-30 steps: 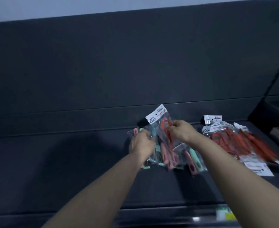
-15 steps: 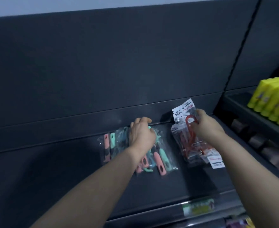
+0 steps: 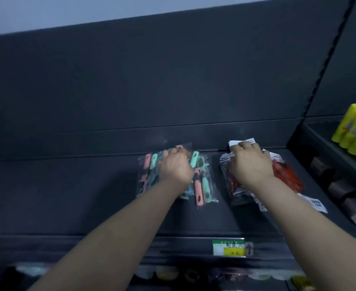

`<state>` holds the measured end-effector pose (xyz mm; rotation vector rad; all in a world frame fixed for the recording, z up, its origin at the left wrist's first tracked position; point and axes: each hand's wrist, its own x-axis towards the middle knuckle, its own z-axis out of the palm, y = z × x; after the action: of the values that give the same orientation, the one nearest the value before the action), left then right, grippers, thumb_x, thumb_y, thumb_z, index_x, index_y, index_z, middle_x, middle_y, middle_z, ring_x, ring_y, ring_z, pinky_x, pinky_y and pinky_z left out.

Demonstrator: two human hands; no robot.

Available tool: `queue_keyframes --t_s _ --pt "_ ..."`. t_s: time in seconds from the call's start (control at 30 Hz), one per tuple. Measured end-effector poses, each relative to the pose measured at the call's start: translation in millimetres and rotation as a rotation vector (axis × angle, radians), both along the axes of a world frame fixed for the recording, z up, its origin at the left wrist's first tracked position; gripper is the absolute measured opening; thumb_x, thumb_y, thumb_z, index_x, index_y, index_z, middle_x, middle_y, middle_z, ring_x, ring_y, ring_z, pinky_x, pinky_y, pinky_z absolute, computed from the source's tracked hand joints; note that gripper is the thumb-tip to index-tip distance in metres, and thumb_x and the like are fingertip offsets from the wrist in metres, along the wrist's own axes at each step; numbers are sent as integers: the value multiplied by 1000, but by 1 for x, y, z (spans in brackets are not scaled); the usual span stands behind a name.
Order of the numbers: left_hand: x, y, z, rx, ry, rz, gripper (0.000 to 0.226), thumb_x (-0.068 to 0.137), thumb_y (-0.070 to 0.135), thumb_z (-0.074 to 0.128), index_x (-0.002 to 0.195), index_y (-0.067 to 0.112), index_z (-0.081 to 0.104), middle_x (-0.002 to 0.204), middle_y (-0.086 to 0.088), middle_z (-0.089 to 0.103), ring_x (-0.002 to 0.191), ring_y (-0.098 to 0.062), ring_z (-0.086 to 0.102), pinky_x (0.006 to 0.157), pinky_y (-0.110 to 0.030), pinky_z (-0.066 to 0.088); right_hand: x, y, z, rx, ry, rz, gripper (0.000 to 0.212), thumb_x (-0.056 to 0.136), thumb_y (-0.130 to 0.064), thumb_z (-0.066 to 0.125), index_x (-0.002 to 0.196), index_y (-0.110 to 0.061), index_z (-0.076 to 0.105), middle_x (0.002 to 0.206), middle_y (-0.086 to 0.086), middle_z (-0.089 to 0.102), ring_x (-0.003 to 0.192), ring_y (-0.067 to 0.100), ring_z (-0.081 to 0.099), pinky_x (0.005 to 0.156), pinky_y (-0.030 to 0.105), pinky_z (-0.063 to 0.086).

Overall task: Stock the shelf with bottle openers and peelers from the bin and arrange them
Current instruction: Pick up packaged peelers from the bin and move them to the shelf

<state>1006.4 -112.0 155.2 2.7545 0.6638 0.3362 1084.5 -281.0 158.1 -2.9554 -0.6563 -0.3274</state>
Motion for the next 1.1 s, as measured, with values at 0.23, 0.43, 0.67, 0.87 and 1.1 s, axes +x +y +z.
queue_keyframes --t_s 0.23,0.43,0.67,0.87,1.1 --pt "-91 35 -3 59 119 319 41 89 25 50 130 21 52 130 -6 50 122 -28 39 94 -44 39 -50 54 0 -56 -7 326 38 90 -24 48 128 -21 50 128 3 51 120 27 44 93 40 39" --pt "-212 66 -6 -7 136 583 36 86 19 49 121 19 55 125 -6 51 120 -28 39 94 -42 38 -140 125 -3 -5 -17 656 32 95 -27 43 125 -22 53 126 2 54 120 26 45 93 41 37" --pt "-381 90 -24 -79 160 840 30 91 21 46 119 19 55 126 -5 51 122 -29 38 94 -44 39 -293 197 -14 -33 5 1010 30 98 -29 42 124 -20 52 125 3 54 116 26 46 91 40 39" --pt "-550 105 -45 -130 173 1037 33 87 22 52 119 22 57 122 -7 55 119 -30 42 93 -42 42 -451 251 -30 -88 81 1232 31 100 -33 37 124 -23 53 126 2 54 118 24 46 91 39 39" --pt "-737 112 -74 -220 212 1290 29 80 19 59 109 16 64 114 -12 64 111 -34 55 92 -37 48 -614 293 -61 -199 144 1479 27 100 -31 39 122 -23 53 121 2 54 113 25 47 85 39 41"
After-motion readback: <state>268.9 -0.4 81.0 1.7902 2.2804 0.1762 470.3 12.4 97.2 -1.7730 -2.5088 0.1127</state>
